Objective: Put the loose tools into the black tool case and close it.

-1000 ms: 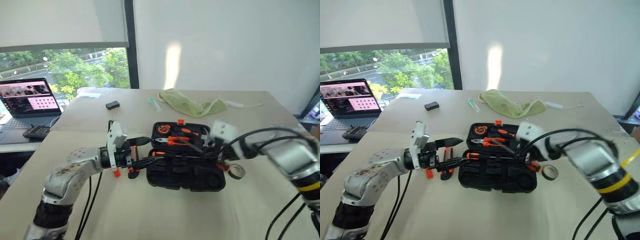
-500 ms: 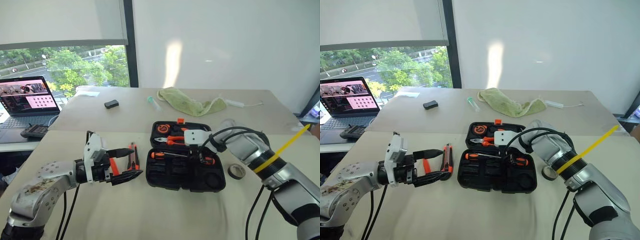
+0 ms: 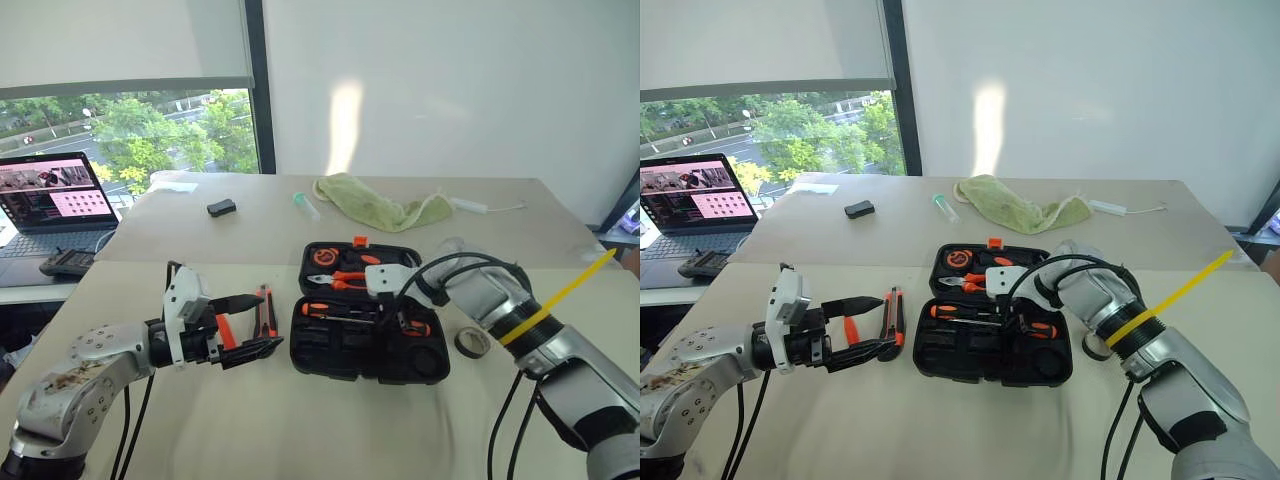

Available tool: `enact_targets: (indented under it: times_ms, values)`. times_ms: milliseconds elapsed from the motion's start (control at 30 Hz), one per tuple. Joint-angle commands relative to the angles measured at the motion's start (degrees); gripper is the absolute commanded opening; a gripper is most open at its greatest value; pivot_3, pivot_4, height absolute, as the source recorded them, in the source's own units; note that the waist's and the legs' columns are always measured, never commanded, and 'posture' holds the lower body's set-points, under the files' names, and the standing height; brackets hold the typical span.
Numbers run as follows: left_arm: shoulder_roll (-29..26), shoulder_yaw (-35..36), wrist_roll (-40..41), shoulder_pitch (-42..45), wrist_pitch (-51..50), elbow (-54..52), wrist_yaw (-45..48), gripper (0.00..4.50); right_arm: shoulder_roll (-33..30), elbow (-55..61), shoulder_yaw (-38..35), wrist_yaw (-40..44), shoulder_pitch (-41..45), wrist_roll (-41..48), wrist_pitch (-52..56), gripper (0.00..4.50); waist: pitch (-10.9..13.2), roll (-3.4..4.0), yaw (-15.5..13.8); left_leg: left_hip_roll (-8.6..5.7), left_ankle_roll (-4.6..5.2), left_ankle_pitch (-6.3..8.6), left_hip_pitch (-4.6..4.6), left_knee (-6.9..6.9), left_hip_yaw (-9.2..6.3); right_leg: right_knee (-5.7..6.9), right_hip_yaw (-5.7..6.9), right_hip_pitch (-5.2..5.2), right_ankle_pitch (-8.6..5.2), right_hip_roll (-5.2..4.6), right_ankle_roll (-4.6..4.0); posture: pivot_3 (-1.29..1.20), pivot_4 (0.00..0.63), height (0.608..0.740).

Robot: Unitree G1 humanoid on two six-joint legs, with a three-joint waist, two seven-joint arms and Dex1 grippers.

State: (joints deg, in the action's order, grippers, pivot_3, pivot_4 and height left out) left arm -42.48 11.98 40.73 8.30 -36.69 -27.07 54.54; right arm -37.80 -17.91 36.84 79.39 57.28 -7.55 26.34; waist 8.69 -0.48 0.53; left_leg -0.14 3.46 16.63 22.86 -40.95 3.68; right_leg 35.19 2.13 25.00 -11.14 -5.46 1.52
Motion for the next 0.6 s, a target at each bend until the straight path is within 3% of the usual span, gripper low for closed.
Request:
enact_targets:
  times_ms: [33,100,167,300,433,600]
  values:
    - [-0.1,-0.1,0.0,0.0,1.9,-2.0,0.0,4.50,0.8,-4.1,-0.5,0.3,0.2,-2.0,-3.3,0.75,0.0,-0.01,0.1,0.01,-0.02,-0.01,-0.03,0.00,0.00,0.00,0.00,-0.02,0.02,0.00,-0.03,0.00,0.150,0.740]
    - [-0.4,-0.2,-0.1,-0.3,2.2,-1.9,0.1,4.50,1.0,-5.1,-0.5,0.8,0.1,-2.4,-5.4,0.75,0.0,-0.01,0.2,0.00,-0.02,-0.01,-0.08,0.00,0.00,0.00,0.00,-0.07,0.07,0.00,-0.10,0.00,0.150,0.740]
    - [-0.5,-0.3,-0.1,-0.4,2.3,-1.9,0.0,4.50,1.5,-5.9,-1.3,0.2,0.1,-2.6,-7.5,1.76,0.0,-0.01,0.1,0.01,-0.04,-0.03,-0.13,-0.01,-0.03,0.01,0.01,-0.12,0.11,0.01,-0.15,0.00,0.150,0.740]
    - [-0.5,-0.4,0.0,-0.7,2.3,-2.1,-0.2,4.50,1.5,-3.4,-5.0,0.8,-0.4,-0.2,-7.0,3.02,0.0,-0.03,0.2,0.03,-0.06,-0.04,-0.34,0.00,-0.05,0.01,0.01,-0.33,0.13,0.04,-0.19,0.00,0.150,0.740]
    - [-0.4,-0.3,-0.2,-1.2,2.6,-2.1,-0.4,4.50,-0.7,4.5,-11.3,4.3,-2.1,6.2,-3.2,3.02,0.1,0.04,0.2,0.05,-0.04,-0.02,-0.46,0.05,-0.05,0.03,0.01,-0.39,0.13,0.03,-0.21,0.00,0.150,0.740]
    - [0.5,-0.2,-0.7,-1.7,3.3,-1.7,-1.9,4.50,-1.8,18.1,-24.1,-3.1,-10.1,14.4,7.4,1.63,0.1,0.05,-0.2,0.08,-0.16,-0.09,-0.09,0.19,-0.07,0.04,0.02,0.03,0.12,0.02,-0.24,0.00,0.150,0.740]
